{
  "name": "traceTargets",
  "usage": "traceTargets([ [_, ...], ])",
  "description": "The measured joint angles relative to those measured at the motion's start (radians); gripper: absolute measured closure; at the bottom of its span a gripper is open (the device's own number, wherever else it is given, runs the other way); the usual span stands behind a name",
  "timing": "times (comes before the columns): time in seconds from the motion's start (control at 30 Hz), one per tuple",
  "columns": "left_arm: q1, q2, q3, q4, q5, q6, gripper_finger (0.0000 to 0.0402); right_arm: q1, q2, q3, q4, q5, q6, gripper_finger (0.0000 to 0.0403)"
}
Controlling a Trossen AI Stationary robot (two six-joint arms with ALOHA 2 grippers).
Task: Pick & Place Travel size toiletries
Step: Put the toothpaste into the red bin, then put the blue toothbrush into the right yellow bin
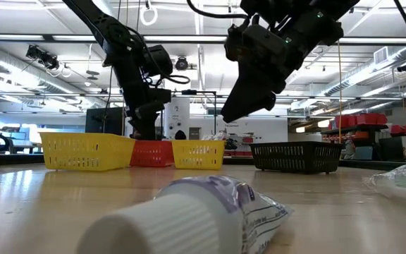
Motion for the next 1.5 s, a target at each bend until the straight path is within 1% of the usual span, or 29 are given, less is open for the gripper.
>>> traceTargets([
  [0.17, 0.0, 0.0, 0.001, 0.0, -0.004, -0.005, 0.0276, 0.0, 0.0, 0.0, 0.016, 0.0, 0.0, 0.027],
  [0.3, -0.012, -0.018, 0.045, -0.067, 0.009, -0.026, 0.027, 0.0, 0.0, 0.0, 0.016, -0.001, 0.0, 0.0264],
  [0.4, -0.03, -0.055, 0.08, -0.097, 0.011, -0.036, 0.0272, 0.003, 0.0, 0.0, 0.01, -0.007, -0.009, 0.0256],
  [0.57, -0.07, -0.16, 0.1, -0.098, 0.011, -0.035, 0.0284, 0.024, 0.0, 0.0, -0.008, -0.079, -0.034, 0.0235],
  [0.77, -0.156, -0.252, 0.1, -0.113, 0.011, -0.05, 0.0295, 0.057, 0.0, 0.0, -0.01, -0.079, -0.089, 0.0208],
  [0.93, -0.249, -0.257, 0.1, -0.116, 0.011, -0.058, 0.0301, 0.078, 0.0, 0.0, -0.009, -0.08, -0.105, 0.0194],
  [1.1, -0.349, -0.251, 0.099, -0.116, 0.011, -0.061, 0.0303, 0.097, 0.0, 0.0, -0.01, -0.083, -0.114, 0.019],
  [1.17, -0.388, -0.249, 0.099, -0.109, 0.011, -0.061, 0.0303, 0.105, 0.0, 0.0, -0.015, -0.108, -0.165, 0.0192],
  [1.27, -0.431, -0.245, 0.099, -0.113, 0.012, -0.086, 0.0303, 0.121, 0.0, 0.0, -0.017, -0.194, -0.246, 0.02],
  [1.4, -0.462, -0.245, 0.099, -0.118, -0.004, -0.153, 0.0303, 0.147, 0.0, 0.0, -0.041, -0.333, -0.267, 0.0211],
  [1.5, -0.474, -0.245, 0.099, -0.13, -0.02, -0.189, 0.0303, 0.191, 0.0, 0.0, -0.105, -0.376, -0.286, 0.0219],
])
